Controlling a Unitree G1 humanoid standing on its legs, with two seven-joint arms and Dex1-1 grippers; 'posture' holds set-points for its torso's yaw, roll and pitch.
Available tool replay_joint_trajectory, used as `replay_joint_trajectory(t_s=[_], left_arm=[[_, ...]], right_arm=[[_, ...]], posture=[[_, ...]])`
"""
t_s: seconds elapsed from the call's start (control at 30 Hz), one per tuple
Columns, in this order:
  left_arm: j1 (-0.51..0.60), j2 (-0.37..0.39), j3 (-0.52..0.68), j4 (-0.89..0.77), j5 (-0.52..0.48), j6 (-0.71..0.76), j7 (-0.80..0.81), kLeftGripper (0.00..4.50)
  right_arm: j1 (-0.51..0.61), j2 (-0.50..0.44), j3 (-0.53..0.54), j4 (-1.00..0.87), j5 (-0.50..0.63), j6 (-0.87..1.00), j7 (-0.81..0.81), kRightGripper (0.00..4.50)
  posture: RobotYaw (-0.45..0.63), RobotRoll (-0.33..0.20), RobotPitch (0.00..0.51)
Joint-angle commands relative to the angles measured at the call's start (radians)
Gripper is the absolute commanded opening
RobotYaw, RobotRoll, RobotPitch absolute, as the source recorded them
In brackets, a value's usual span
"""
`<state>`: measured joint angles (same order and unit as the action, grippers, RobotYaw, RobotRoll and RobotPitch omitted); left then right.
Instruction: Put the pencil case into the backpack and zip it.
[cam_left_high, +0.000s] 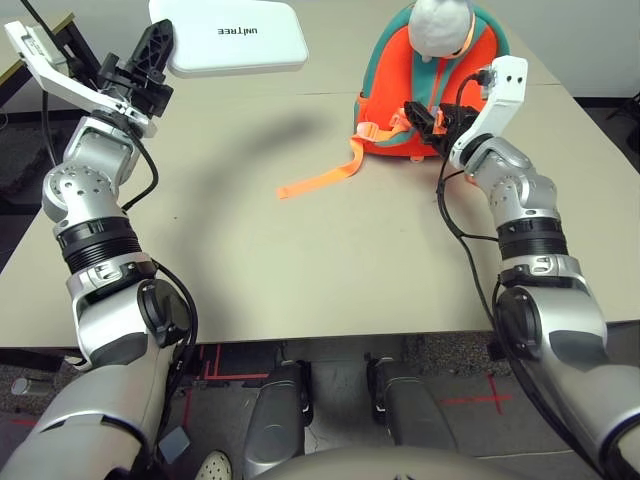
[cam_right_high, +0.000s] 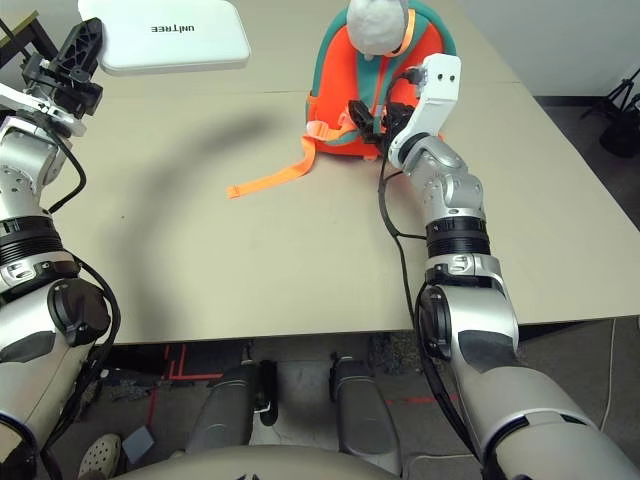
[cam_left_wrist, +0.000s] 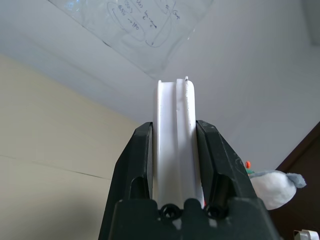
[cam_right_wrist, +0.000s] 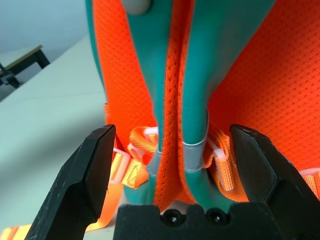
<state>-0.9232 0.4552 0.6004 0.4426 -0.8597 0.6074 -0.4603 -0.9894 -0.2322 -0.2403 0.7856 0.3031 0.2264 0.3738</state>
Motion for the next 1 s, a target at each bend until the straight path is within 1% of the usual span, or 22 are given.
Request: replay_joint_trajectory(t_s=[0.03,0.17,0.27,0.33,0.47,0.53,0.57,0.67,0.83,1.0], left_arm=[[0.009,0.010,-0.007,-0.026,0.000,-0.019,-0.016,1.22],[0.014,-0.002,-0.019,-0.037,0.000,-0.027,-0.011,1.22],[0.017,-0.007,-0.031,-0.042,0.004,-0.040,-0.013,1.22],[0.018,-0.010,-0.036,-0.043,0.003,-0.044,-0.012,1.22],[0.015,-0.015,-0.043,-0.044,0.004,-0.053,-0.010,1.22],[0.014,-0.018,-0.046,-0.043,0.004,-0.056,-0.009,1.22],[0.013,-0.020,-0.048,-0.044,0.004,-0.057,-0.008,1.22],[0.012,-0.024,-0.054,-0.045,0.005,-0.059,-0.006,1.22],[0.016,-0.032,-0.064,-0.050,0.002,-0.062,-0.003,1.22],[0.014,-0.040,-0.070,-0.047,0.003,-0.066,0.000,1.22]], right_arm=[[-0.042,0.000,0.002,0.098,-0.026,-0.079,-0.005,4.50],[-0.080,0.006,-0.008,0.191,-0.034,-0.154,-0.009,4.50],[-0.094,0.008,-0.009,0.227,-0.039,-0.192,-0.010,3.94],[-0.095,0.008,-0.008,0.231,-0.040,-0.202,0.001,3.22],[-0.076,-0.002,-0.001,0.197,-0.040,-0.194,0.025,1.59],[-0.057,-0.010,0.005,0.162,-0.041,-0.179,0.039,0.96],[-0.047,-0.015,0.008,0.142,-0.041,-0.169,0.045,0.82],[-0.006,-0.027,0.014,0.052,-0.037,-0.122,0.059,0.80],[0.143,-0.092,0.032,-0.329,0.014,0.107,0.096,0.80],[0.241,-0.177,0.022,-0.622,0.086,0.336,0.103,0.80]], posture=[[-0.04,0.000,0.129],[-0.03,0.000,0.129],[-0.03,0.000,0.129],[-0.03,0.000,0.130],[-0.04,0.000,0.131],[-0.04,0.000,0.131],[-0.04,0.000,0.132],[-0.04,0.000,0.134],[-0.05,0.000,0.138],[-0.06,0.000,0.137]])
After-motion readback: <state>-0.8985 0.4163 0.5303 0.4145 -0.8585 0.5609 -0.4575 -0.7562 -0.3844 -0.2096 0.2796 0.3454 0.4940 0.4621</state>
